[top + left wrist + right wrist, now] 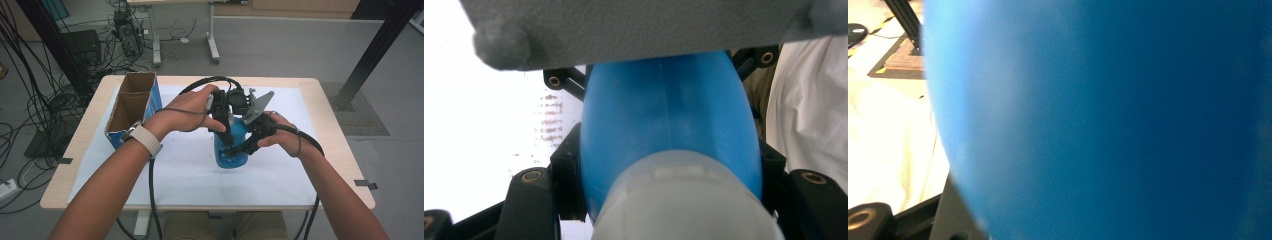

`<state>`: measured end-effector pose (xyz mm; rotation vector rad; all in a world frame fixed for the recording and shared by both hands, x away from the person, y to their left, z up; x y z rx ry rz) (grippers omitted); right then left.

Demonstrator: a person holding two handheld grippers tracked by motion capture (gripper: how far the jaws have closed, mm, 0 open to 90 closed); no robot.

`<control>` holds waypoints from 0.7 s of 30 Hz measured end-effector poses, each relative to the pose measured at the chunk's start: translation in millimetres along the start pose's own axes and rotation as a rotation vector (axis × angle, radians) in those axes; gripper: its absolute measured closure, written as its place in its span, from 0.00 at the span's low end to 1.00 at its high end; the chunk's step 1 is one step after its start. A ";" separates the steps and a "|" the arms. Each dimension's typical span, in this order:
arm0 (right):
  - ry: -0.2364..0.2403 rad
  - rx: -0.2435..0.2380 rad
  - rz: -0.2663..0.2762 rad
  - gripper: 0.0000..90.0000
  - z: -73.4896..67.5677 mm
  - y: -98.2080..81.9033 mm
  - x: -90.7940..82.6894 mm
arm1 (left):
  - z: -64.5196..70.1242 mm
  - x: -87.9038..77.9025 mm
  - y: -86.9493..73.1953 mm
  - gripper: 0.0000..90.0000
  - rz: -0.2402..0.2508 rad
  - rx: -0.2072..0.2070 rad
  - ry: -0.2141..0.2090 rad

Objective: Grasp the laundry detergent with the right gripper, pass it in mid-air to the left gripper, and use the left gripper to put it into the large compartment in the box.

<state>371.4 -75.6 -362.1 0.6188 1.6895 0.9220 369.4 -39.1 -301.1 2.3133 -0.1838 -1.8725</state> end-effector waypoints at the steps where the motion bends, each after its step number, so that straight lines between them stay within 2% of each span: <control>1: 0.000 -0.001 -0.001 0.48 0.0 0.0 0.0 | 0.0 0.0 -0.1 0.42 0.000 -0.001 0.000; 21: 0.001 -0.004 0.000 0.48 -0.6 1.0 0.1 | 0.3 -1.0 -0.7 0.42 0.001 -0.003 -0.002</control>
Point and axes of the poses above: each handheld gripper's, and its own axes: x roughly forward along the jaws, y roughly out of its top, z roughly to its right, the point moved 9 cm from there along x, roughly forward along the jaws, and after that the axes turned 11 degrees about y, right-handed, at the moved point
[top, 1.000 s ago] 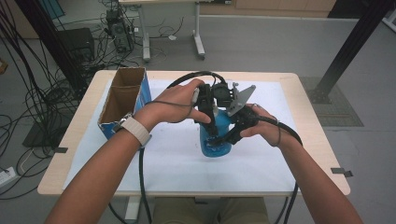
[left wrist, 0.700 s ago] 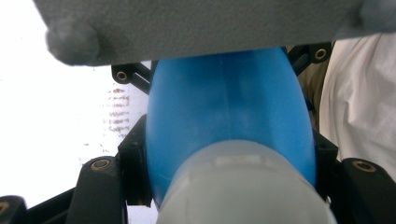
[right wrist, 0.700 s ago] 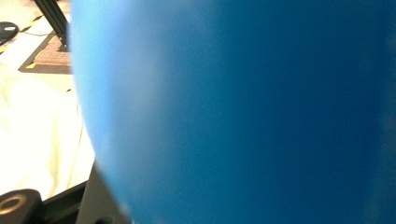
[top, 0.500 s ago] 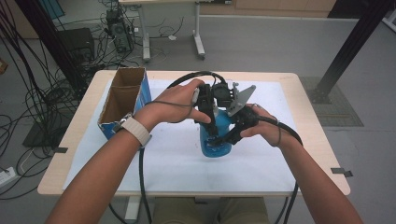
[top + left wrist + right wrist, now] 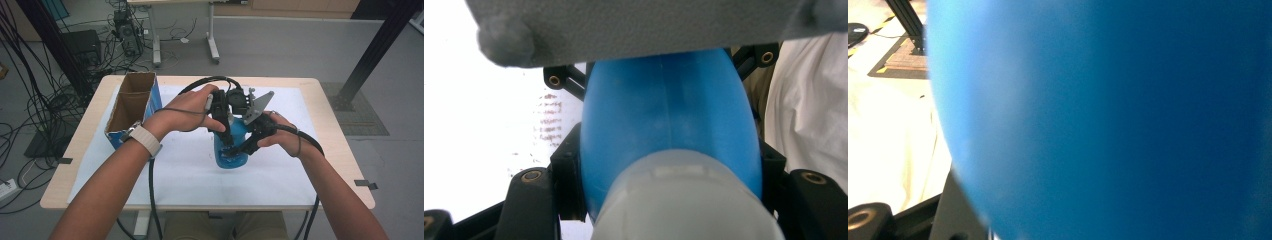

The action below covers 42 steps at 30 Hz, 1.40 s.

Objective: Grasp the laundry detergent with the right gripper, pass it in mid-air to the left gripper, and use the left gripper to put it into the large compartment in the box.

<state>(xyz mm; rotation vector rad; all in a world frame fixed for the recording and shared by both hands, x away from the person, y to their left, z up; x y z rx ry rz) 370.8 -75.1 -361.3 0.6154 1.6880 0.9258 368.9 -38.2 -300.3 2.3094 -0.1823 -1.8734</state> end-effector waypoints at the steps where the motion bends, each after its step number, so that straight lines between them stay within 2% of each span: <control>1: 0.000 0.000 0.000 0.48 -0.1 -0.1 0.1 | 0.0 0.0 0.0 0.42 -0.001 0.000 0.000; 42: 0.001 -0.011 0.001 0.48 0.3 1.2 -0.2 | -0.2 -1.3 -0.4 0.42 0.001 -0.013 -0.003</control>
Point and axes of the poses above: each handheld gripper's, and its own axes: x roughly forward along the jaws, y roughly out of its top, z roughly to its right, the point moved 9 cm from there along x, roughly forward along the jaws, and after that the axes turned 11 degrees about y, right-handed, at the moved point
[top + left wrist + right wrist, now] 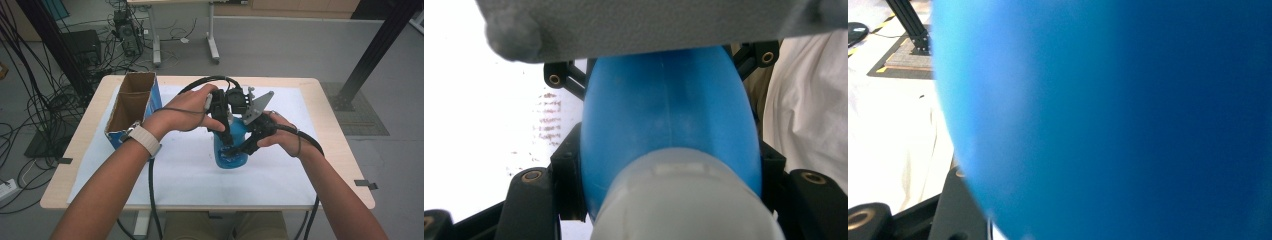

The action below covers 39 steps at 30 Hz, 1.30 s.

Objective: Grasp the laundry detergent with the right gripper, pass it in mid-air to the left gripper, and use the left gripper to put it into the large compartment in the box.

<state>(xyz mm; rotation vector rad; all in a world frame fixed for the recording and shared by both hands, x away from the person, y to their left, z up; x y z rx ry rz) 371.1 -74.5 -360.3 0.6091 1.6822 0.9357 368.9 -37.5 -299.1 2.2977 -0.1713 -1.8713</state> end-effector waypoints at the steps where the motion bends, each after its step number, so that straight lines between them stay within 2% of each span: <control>1: 0.000 -0.001 0.000 0.48 -0.1 0.1 -0.1 | 0.2 -0.2 0.1 0.42 0.001 0.001 0.000; 11: -0.001 -0.006 0.014 0.47 -2.0 2.3 -1.3 | 0.3 -3.9 1.6 0.42 0.016 0.002 0.005; 12: -0.004 -0.010 0.018 0.41 -2.1 2.4 -1.5 | 0.2 -3.7 0.9 0.42 0.010 -0.003 0.004; 14: -0.006 0.020 0.049 0.22 -4.7 3.1 -4.5 | -0.4 -2.3 -2.6 0.42 -0.008 -0.007 0.005; 16: -0.014 0.031 0.059 0.21 -7.4 0.3 -12.3 | -1.6 -0.8 -5.7 0.42 -0.010 -0.012 0.015; 19: -0.047 0.055 0.013 0.13 -9.8 -11.4 -23.3 | -3.3 -1.0 -8.7 0.42 0.000 -0.032 0.015; 21: -0.067 0.074 -0.024 0.11 -10.3 -21.8 -29.8 | -4.0 -0.6 -12.3 0.42 -0.006 -0.045 0.015; 23: -0.101 0.090 -0.030 0.08 -9.0 -27.6 -36.6 | -5.3 -0.5 -15.6 0.42 -0.011 -0.052 0.019; 26: -0.142 0.114 -0.067 0.09 -6.1 -36.6 -47.3 | -6.9 -1.5 -18.9 0.42 -0.011 -0.067 0.028; 31: -0.177 0.150 -0.130 0.08 -4.7 -50.5 -62.3 | -10.1 -5.9 -21.9 0.42 -0.009 -0.104 0.046; 39: -0.222 0.204 -0.163 0.08 -7.0 -65.4 -86.1 | -19.1 -7.0 -30.8 0.42 -0.043 -0.177 0.092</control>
Point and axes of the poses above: each handheld gripper's, and its own axes: x roughly forward along the jaws, y roughly out of its top, z roughly to its right, the point moved 9 cm from there along x, roughly forward along the jaws, and after that the axes turned 11 degrees about y, right-handed, at the moved point
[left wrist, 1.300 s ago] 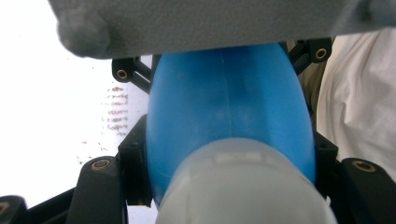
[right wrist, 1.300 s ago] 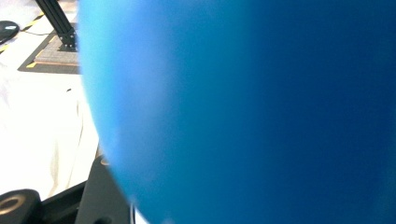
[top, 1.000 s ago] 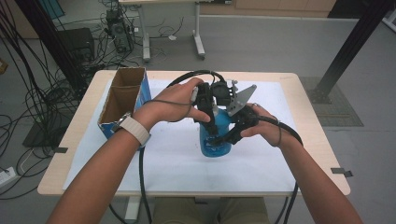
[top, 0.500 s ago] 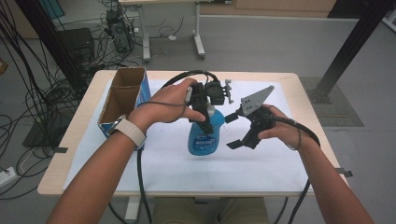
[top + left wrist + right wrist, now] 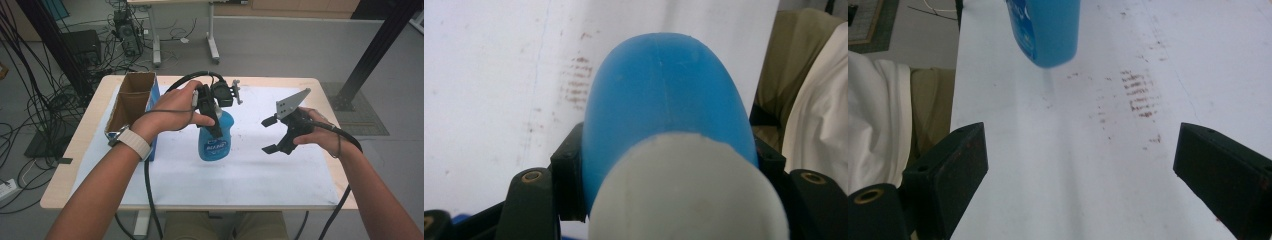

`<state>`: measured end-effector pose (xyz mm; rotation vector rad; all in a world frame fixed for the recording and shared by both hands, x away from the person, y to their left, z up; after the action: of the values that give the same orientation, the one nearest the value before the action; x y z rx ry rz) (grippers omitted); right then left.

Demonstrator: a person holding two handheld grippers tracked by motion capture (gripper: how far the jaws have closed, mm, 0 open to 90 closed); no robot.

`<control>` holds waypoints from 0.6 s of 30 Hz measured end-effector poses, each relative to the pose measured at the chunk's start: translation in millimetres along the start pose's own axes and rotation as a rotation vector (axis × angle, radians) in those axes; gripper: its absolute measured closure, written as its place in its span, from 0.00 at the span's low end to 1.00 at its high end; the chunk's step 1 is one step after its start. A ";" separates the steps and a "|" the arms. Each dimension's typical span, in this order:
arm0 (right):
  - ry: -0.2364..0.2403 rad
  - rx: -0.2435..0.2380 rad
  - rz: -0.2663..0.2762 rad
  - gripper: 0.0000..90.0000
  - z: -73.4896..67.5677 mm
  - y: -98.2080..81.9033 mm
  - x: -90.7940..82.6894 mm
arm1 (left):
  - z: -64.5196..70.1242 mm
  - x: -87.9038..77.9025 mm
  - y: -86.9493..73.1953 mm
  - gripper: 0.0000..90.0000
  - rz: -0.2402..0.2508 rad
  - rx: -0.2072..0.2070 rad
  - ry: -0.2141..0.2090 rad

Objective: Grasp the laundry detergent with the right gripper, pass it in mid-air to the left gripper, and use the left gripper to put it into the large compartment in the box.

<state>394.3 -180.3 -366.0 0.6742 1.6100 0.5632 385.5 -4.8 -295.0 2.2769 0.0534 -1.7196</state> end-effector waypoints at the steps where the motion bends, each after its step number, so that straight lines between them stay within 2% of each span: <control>1: -0.005 0.005 -0.005 0.08 0.9 -1.8 -1.8 | -1.0 -0.6 -1.4 0.42 -0.008 -0.009 0.003; 6: -0.036 0.039 -0.046 0.08 6.6 -15.7 -12.1 | -8.4 -4.8 -6.6 0.42 -0.024 -0.081 0.017; 10: -0.053 0.053 -0.070 0.08 8.8 -22.8 -16.8 | -15.8 -8.5 -9.8 0.42 -0.043 -0.141 0.051; 18: -0.064 0.055 -0.083 0.08 11.2 -29.0 -25.2 | -28.7 -19.2 -13.3 0.42 -0.071 -0.223 0.089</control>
<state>404.4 -218.8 -370.0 0.6565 1.5901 0.4343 404.2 17.8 -272.4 2.2083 0.3310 -1.5576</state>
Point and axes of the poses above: each handheld gripper's, and its own axes: x roughly forward along the jaws, y roughly out of its top, z roughly to its right, the point moved 9 cm from there along x, roughly forward along the jaws, and after that the axes turned 11 degrees about y, right-handed, at the moved point
